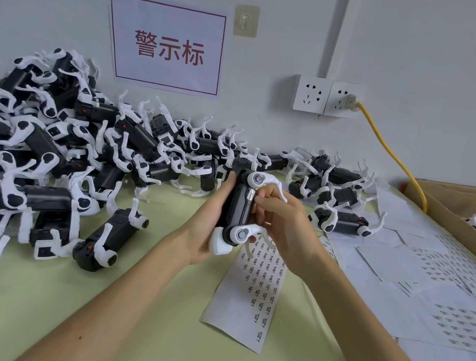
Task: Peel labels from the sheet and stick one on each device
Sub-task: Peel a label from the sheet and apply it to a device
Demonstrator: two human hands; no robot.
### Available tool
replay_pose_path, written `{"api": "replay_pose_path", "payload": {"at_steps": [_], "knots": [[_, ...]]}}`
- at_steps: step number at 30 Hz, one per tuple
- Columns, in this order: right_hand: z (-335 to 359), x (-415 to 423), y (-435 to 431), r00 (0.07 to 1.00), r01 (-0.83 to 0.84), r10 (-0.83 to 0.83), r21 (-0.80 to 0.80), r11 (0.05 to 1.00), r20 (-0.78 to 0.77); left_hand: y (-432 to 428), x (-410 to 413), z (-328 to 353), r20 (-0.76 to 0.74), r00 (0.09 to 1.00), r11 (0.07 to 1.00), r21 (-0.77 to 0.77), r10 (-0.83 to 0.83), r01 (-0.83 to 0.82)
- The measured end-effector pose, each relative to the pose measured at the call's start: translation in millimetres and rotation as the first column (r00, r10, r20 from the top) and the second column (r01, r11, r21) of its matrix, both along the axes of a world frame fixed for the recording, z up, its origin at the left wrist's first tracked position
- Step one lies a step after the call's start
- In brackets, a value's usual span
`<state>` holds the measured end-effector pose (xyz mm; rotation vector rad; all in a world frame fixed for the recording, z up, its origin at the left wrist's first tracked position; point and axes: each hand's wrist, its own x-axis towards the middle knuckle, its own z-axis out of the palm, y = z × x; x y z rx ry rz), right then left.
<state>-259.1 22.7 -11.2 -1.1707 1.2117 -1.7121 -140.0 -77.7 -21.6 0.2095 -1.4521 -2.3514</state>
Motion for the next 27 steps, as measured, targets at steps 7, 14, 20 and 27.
{"api": "replay_pose_path", "payload": {"at_steps": [7,14,20,27], "knots": [[4.8,-6.6,0.8,0.994,0.098,-0.099,0.025,0.995,0.039,-0.2,0.8,3.0,0.009,1.000,0.995,0.101,0.006,-0.007],[7.9,-18.0,5.3,0.873,0.446,-0.444,-0.039,0.894,-0.203,-1.1,0.2,2.2,0.133,0.991,1.000,-0.030,0.001,0.003],[10.3,-41.9,20.5,0.918,0.048,0.088,0.329,0.943,-0.386,-7.1,6.0,0.5,0.330,0.938,0.989,-0.059,-0.106,0.132],[16.5,-49.6,30.0,0.919,-0.098,0.209,0.319,0.943,-0.335,-25.3,15.0,5.5,0.396,0.914,0.995,-0.006,0.094,-0.100]]}}
